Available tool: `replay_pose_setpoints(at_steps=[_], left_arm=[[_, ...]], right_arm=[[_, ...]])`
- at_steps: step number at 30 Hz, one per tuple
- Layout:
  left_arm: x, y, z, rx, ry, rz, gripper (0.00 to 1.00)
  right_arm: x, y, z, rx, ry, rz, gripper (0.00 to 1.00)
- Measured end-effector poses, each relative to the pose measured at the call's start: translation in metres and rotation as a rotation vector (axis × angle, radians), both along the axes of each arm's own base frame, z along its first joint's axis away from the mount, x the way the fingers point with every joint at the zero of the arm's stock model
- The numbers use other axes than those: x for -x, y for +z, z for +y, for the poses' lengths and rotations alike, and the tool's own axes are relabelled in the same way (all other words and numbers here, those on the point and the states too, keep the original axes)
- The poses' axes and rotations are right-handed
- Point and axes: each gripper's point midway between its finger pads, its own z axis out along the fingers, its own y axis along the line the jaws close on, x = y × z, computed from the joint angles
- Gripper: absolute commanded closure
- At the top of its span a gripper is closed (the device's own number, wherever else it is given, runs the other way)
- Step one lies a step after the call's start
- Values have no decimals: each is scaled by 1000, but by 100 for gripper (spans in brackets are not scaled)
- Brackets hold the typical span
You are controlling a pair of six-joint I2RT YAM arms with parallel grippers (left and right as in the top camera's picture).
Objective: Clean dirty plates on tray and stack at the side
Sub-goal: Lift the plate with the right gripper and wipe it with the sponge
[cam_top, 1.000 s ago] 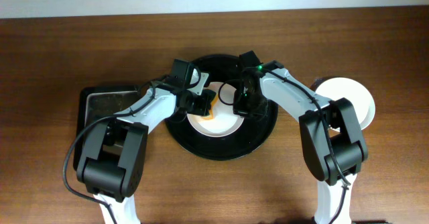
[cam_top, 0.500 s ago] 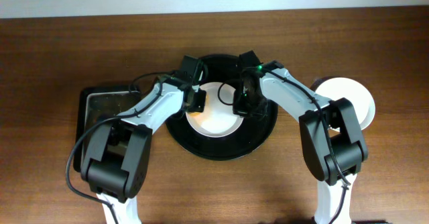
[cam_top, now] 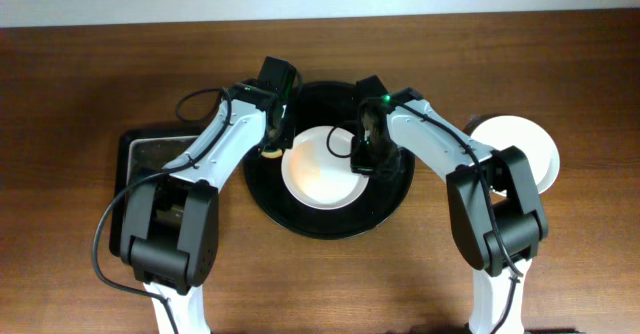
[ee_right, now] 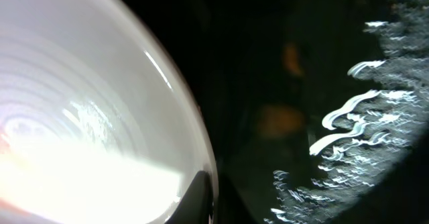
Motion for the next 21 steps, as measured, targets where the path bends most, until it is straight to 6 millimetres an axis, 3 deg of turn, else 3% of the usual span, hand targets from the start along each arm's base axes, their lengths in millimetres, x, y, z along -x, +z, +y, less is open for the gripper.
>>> replay_pose_setpoints(at_steps=[3,7,10,13,17,21], left_arm=[[2,-1,-10,89,-11,27,100],[2,0,-12,187,-2,56,100],[3,0,-14,203,-6,62,100],[4,1,-16,210,-8,64,100],[4,1,-16,211,-9,64,100],[4,1,-16,214,-9,65,100]], right_arm=[[-8,26,-18,109,97,-41,96],[-37,104,-49,297,172,-241,96],[-44,142,-63,410,187,-348,96],[-39,157,-61,535,249,-391,96],[-32,175,-44,700,334,-469,96],[-28,185,-37,772,344,-515,96]])
